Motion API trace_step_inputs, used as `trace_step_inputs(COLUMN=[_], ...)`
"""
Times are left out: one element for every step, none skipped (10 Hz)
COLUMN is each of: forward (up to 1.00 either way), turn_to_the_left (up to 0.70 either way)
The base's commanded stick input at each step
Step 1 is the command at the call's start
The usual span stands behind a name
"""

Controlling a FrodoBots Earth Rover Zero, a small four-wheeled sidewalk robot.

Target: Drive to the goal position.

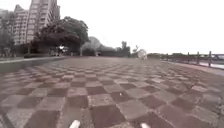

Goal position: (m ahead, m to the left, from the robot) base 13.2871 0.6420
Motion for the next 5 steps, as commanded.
trace_step_inputs(forward=[0.70, 0.70, 0.70, 0.70, 0.70], turn_to_the_left=[0.00, 0.00, 0.00, 0.00, 0.00])
